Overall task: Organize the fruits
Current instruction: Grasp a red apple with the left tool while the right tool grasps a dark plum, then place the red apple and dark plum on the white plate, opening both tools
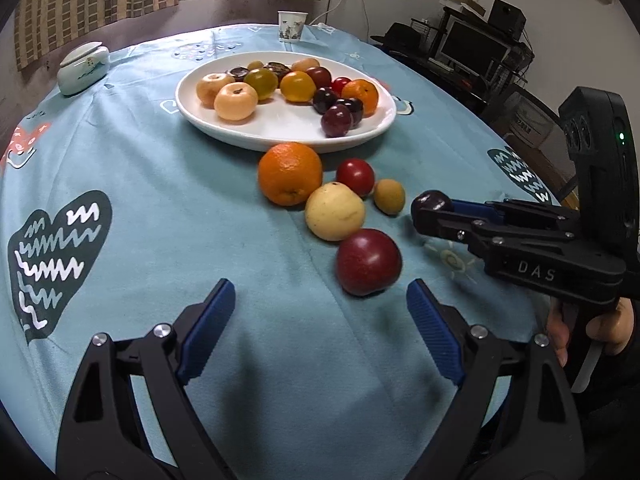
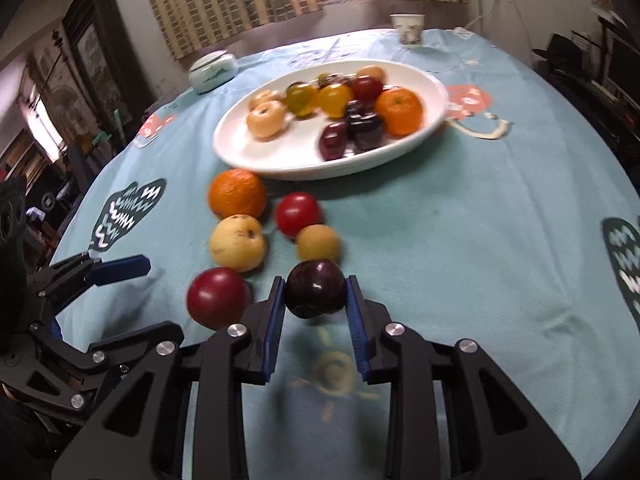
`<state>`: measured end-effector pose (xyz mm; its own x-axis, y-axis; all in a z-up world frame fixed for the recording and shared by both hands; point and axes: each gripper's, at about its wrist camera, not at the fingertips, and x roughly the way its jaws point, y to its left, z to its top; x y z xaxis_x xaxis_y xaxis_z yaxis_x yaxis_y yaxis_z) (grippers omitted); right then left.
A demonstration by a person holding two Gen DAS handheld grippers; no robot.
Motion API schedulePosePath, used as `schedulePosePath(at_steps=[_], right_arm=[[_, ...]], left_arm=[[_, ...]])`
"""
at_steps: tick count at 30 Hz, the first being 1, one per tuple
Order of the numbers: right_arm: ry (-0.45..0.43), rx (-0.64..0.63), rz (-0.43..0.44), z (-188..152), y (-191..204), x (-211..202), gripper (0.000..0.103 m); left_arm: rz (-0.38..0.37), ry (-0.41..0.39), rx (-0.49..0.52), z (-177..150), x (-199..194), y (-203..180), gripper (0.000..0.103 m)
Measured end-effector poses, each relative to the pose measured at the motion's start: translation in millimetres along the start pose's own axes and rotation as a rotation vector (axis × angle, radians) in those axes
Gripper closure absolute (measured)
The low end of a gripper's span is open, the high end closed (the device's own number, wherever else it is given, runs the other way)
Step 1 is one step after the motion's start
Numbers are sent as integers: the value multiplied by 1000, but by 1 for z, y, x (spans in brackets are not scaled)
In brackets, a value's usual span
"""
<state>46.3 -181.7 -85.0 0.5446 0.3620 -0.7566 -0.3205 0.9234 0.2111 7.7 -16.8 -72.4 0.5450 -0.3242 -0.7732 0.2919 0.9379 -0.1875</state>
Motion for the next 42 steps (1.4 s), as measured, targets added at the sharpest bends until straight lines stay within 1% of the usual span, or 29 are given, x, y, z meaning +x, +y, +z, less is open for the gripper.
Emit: schedulePosePath(at_steps=[2,3,4,5,6,8,9,10,11,12,14,20,26,31,34,36,39,42], right_arm=[[-6,23,-41,-4,-12,-6,72],[-6,32,-50,-6,-17,-8,72],[-5,44,-53,-9,-22,-10,72],[-3,53,-53,-11,-27,-12,72],[-1,59,-50,-14,-30,-13,72],[-2,68,-39,-18,-35,-16,72],[-2,70,-34,-19,-36,-16,72],[-3,72,-30,-20,-37,-17,72],[-3,74,-25,-20,-38,-16,72],[-2,75,-22,-21,-38,-16,72],[1,74,-15,-22,-37,-15,72],[-8,60,-1,-23,-29,-18,72],[-8,44,-2,-19,-22,-19,72],[2,30,8,-15,-15,-15,72],[11,14,26,-7,-10,-11,72],[4,-9,25,3,-5,-10,72],[-18,-62,15,26,5,-9,72],[-36,-91,3,56,9,-5,72]], left_arm=[[-32,19,-3,2,8,-6,14],[-34,28,-9,3,13,-7,14],[-33,38,-17,4,18,-9,15],[-28,44,-22,5,23,-10,19],[-10,45,-24,6,26,-11,22],[13,37,-15,8,29,-15,36],[13,35,-17,9,30,-16,41],[2,35,-22,10,31,-17,50],[-16,37,-26,10,31,-18,62],[-33,41,-28,11,30,-19,63],[-12,39,-14,9,28,-23,63],[-8,29,-10,6,19,-22,63],[-11,-2,-27,7,4,-12,63],[-10,-28,-61,16,-6,5,63],[20,-46,-67,35,-9,15,63],[47,-72,-50,51,-12,18,63],[86,-105,-18,89,-11,21,63],[84,-116,-15,129,1,25,63]])
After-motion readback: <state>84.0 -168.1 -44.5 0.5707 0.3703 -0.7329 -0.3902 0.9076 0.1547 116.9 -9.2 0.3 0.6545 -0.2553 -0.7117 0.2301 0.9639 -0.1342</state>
